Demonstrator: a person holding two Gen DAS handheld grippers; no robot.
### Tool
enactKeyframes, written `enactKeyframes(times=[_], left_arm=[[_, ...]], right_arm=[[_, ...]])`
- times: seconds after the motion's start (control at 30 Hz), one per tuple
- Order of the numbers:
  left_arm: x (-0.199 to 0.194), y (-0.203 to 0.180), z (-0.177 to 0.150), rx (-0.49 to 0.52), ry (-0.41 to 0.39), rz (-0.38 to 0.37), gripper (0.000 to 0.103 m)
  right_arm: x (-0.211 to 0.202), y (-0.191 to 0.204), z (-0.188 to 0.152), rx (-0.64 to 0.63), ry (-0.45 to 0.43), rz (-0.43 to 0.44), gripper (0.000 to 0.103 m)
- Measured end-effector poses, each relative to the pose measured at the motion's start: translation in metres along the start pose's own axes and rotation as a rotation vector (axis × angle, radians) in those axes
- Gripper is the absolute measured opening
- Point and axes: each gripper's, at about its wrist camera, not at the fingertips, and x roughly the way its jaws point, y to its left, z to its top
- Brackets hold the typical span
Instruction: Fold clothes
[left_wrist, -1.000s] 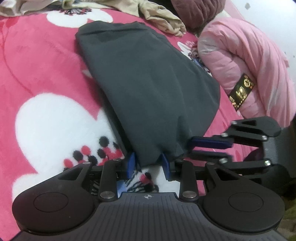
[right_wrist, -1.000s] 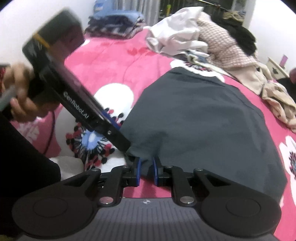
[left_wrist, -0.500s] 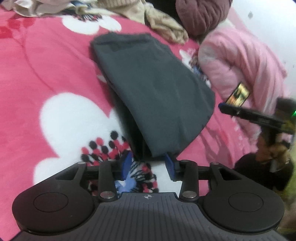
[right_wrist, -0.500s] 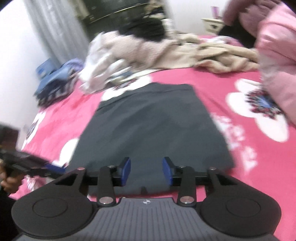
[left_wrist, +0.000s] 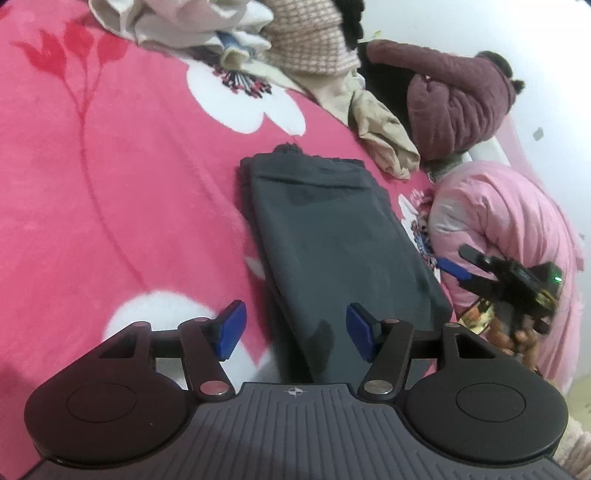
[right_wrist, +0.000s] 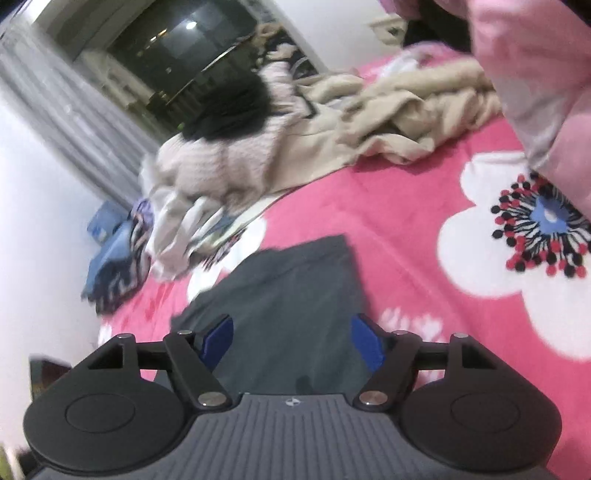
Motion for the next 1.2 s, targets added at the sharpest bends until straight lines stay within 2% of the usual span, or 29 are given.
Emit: enactKeyframes(times=[0.17,0.3,0.43,0.57,0.67,0.77,0.87,0.93,1.0,1.1,1.2], left_arm=[[0.024,0.007,0.016,-0.017,-0.002,-0.043,0.060],[0.035,0.013,0.029,-0.020,-0.003,-0.083,0.062],[0.045,0.020,0.043,-0.046,-0.007,-0.127,0.061],[0.057,0.016,0.051,-0.005,-0.004,-0.152,0.061],[0.065,0.012,0.055,0.023,-0.004,-0.164,0.061],[0.069,0.013,0.057,0.021,-0.012,-0.188,0.058],[0.070,0.016,0.057,0.017,-0.023,-0.197,0.049],[0.070,0.016,0.056,0.014,-0.033,-0.191,0.043],[0.069,0.014,0.055,0.010,-0.047,-0.184,0.028],[0.064,0.000,0.052,0.052,-0.087,-0.198,0.016],[0.055,-0.012,0.050,0.090,-0.127,-0.206,0.011]], right_arm=[[0.040,-0.053,0.025,0.174,0.096,0.099,0.076],[0.076,-0.062,0.035,0.186,0.170,0.188,0.078],[0.111,-0.054,0.051,0.176,0.231,0.332,0.076],[0.155,-0.031,0.059,0.105,0.343,0.411,0.077],[0.172,-0.014,0.061,0.045,0.410,0.454,0.077],[0.178,-0.005,0.062,0.009,0.457,0.493,0.068],[0.181,-0.005,0.061,0.007,0.464,0.478,0.058],[0.185,-0.004,0.058,0.012,0.466,0.455,0.041],[0.187,-0.001,0.056,0.005,0.464,0.436,0.031],[0.176,0.017,0.053,-0.085,0.428,0.441,0.025],[0.153,0.033,0.054,-0.139,0.368,0.423,0.023]])
